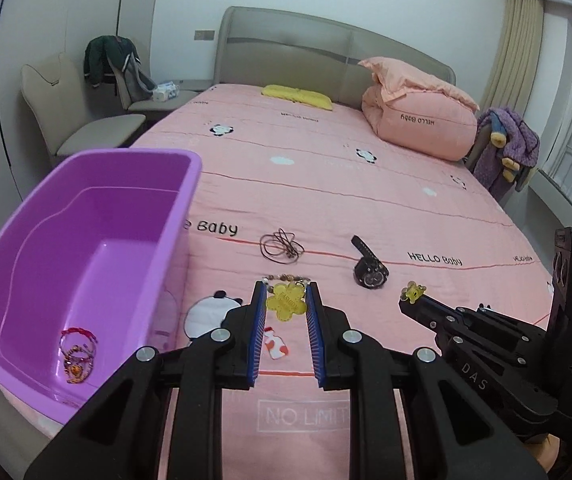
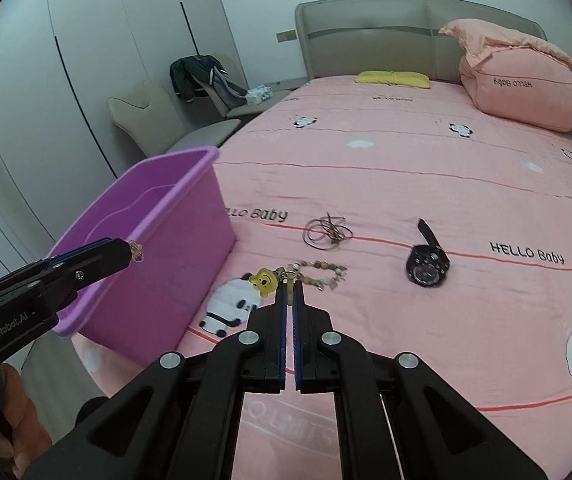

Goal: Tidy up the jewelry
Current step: 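Lift both held charms and carry them over the purple basin, then open both tools to drop the charms into the purple basin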

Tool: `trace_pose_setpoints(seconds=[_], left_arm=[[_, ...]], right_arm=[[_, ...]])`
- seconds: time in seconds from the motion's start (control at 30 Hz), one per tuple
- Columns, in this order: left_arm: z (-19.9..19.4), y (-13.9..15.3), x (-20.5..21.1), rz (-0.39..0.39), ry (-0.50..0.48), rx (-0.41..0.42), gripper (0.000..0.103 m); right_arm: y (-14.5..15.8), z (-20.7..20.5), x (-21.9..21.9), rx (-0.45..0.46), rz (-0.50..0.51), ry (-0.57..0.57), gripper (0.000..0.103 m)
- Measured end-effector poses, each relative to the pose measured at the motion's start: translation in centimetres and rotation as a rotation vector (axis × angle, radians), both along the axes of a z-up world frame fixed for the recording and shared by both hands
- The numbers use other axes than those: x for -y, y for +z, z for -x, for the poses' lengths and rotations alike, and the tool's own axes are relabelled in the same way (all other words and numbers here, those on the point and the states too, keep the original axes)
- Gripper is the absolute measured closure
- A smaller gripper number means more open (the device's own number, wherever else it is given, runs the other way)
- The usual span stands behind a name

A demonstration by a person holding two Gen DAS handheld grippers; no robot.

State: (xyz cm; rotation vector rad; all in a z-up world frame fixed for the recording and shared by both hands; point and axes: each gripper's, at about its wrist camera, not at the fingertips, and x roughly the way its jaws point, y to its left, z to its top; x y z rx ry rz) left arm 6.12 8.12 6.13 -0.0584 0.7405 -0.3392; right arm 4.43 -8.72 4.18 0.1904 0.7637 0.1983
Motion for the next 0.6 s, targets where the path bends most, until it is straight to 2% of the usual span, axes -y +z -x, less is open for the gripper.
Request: trace_pose_setpoints(seconds=[0.3, 0.5, 0.6], left_arm=[[-2.0, 2.8, -10.9, -0.029, 0.229, 0.049, 0.083], [-3.4, 2.1, -16.1, -0.052, 0.318, 0.014, 0.083], [-4.3, 0.7, -17.7, -0.060, 0.337, -0.028, 0.082]], right_arm=[[4.2, -3.9, -10.2, 0.075, -0.040, 0.212, 0.100], [4.4, -6.8, -16.4, 0.047, -0.043, 0.320, 0.100], [4.0, -8.0, -18.6, 0.017, -0.037, 0.356, 0.100]])
